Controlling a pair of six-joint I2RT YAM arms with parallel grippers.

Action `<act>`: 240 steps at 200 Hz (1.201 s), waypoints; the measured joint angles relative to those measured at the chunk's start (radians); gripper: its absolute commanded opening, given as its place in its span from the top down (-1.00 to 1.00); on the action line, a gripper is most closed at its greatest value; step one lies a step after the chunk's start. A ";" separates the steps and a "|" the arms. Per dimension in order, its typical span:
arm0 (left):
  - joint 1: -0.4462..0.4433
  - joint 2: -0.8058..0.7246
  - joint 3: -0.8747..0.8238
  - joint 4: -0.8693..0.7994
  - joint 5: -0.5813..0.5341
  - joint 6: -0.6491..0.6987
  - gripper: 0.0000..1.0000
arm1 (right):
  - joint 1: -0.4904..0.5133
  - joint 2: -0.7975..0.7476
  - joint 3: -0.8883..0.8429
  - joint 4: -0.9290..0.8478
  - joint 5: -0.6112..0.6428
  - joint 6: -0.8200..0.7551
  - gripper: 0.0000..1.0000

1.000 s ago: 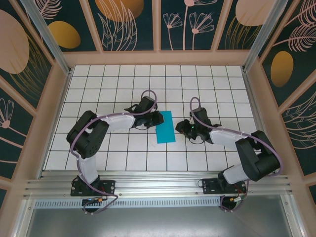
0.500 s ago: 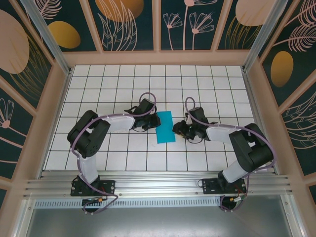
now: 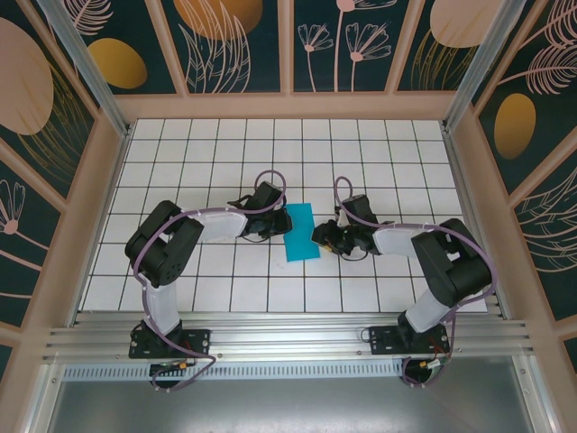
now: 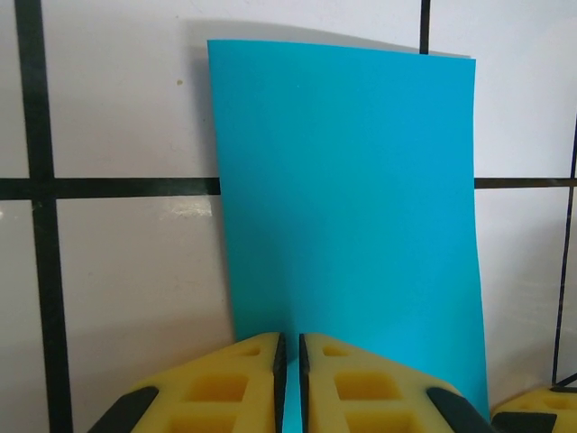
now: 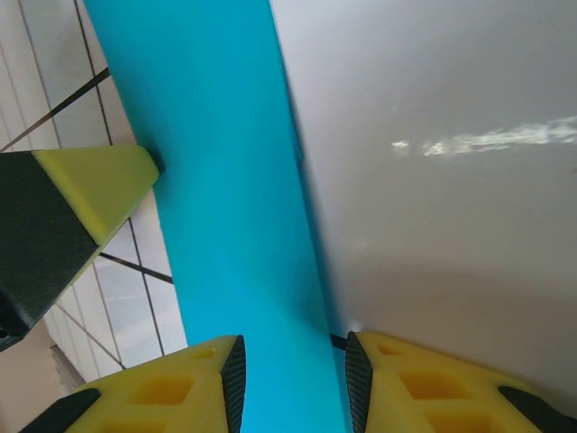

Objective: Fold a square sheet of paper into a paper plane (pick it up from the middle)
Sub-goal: Move the paper to the center of the table, then third fold the triangle at the center of the table.

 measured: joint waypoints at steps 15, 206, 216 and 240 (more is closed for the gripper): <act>0.000 0.000 0.000 0.000 0.000 0.004 0.65 | 0.000 0.006 0.000 0.017 -0.014 0.003 0.27; 0.000 -0.138 -0.074 0.014 -0.030 0.229 0.10 | -0.055 0.204 0.094 0.190 -0.187 0.068 1.00; -0.003 -0.196 -0.114 0.024 -0.039 0.239 0.02 | -0.055 0.194 0.075 0.209 -0.183 0.099 1.00; -0.043 -0.325 -0.206 0.045 -0.085 0.273 -0.09 | -0.055 0.167 0.039 0.263 -0.183 0.179 1.00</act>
